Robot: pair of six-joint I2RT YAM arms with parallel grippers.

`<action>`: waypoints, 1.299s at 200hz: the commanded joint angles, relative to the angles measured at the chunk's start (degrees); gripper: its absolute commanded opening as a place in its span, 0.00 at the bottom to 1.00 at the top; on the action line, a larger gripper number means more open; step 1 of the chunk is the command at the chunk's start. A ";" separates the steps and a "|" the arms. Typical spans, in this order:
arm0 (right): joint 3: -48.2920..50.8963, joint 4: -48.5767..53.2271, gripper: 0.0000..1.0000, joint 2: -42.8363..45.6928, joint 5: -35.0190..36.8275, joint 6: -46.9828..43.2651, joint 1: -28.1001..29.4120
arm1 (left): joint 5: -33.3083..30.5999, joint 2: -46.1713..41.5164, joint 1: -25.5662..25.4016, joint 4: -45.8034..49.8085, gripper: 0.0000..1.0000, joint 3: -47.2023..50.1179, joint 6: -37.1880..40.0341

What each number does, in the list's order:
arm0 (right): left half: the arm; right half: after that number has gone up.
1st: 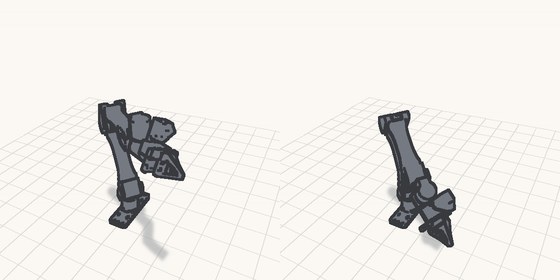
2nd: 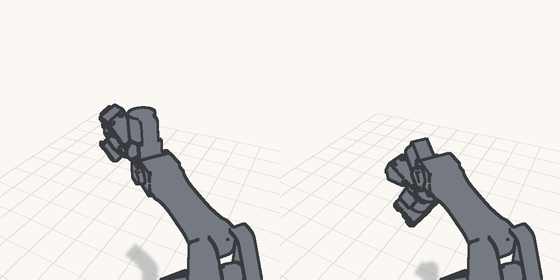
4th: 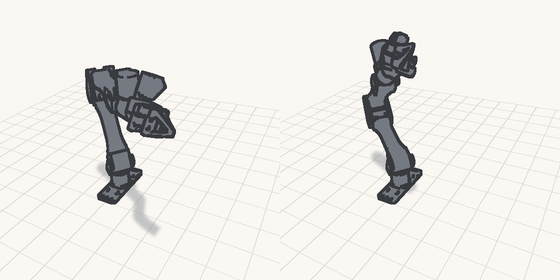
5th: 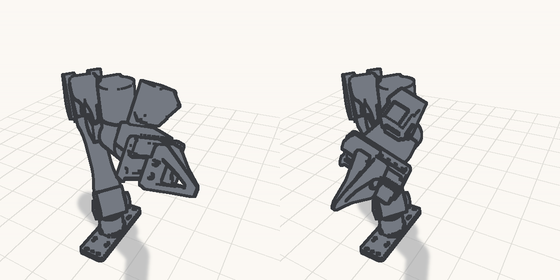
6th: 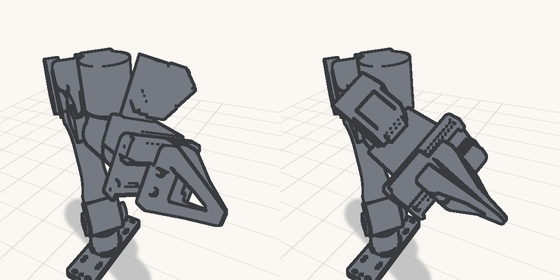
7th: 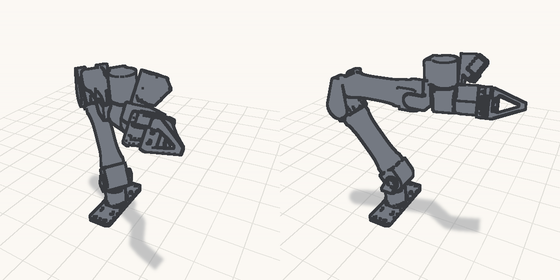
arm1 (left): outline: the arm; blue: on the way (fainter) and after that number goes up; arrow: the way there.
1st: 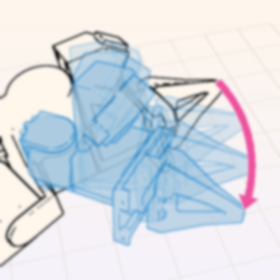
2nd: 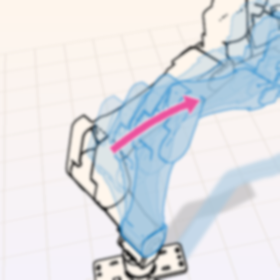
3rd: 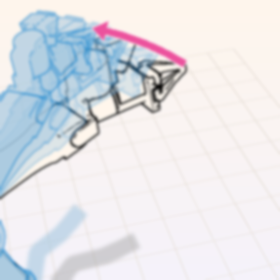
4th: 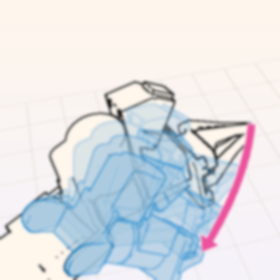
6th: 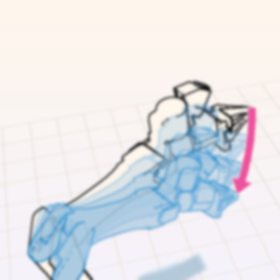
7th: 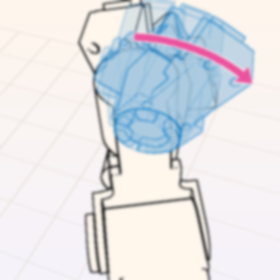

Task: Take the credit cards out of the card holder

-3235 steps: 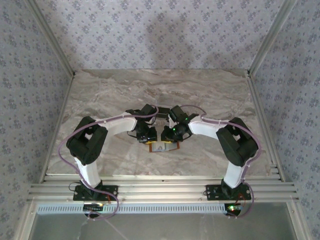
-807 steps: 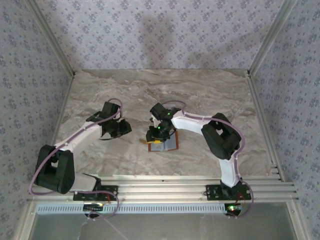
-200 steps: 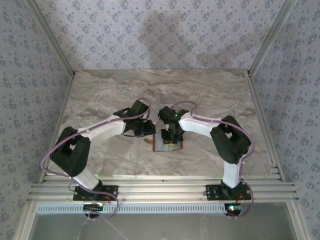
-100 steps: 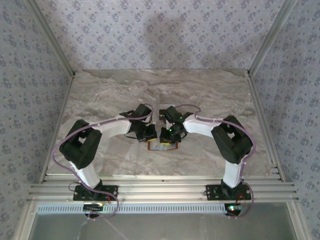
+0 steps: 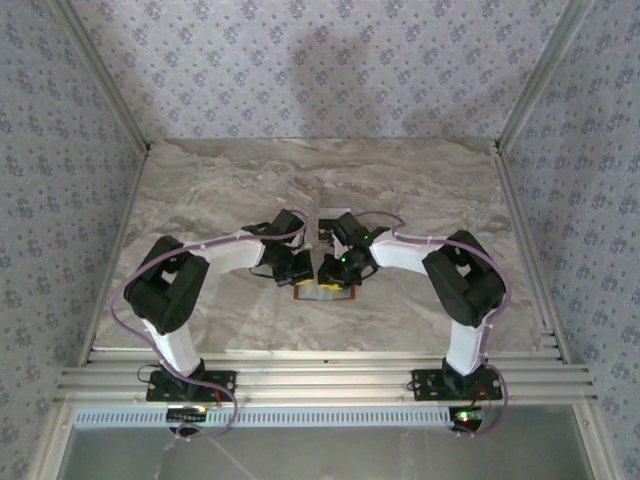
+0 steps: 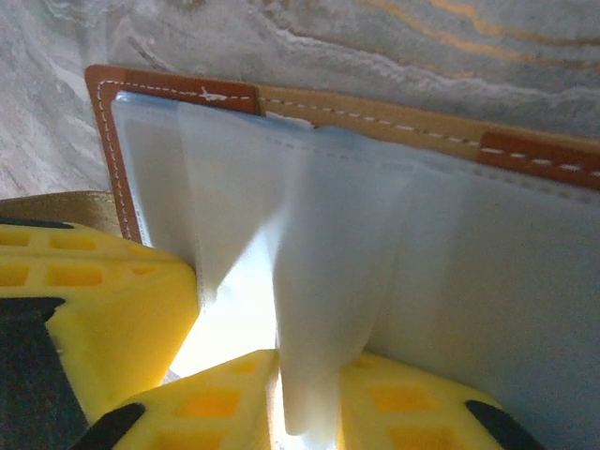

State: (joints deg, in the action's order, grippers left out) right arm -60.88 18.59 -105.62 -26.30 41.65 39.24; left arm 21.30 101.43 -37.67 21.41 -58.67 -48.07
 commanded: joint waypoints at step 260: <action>7.18 10.11 0.27 11.45 11.76 -3.40 -6.00 | 4.72 5.65 -4.89 2.05 0.12 -11.42 1.70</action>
State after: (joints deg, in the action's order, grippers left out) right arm -54.35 28.01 -94.78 -14.79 38.13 33.23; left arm 24.10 105.08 -41.47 22.48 -67.59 -47.57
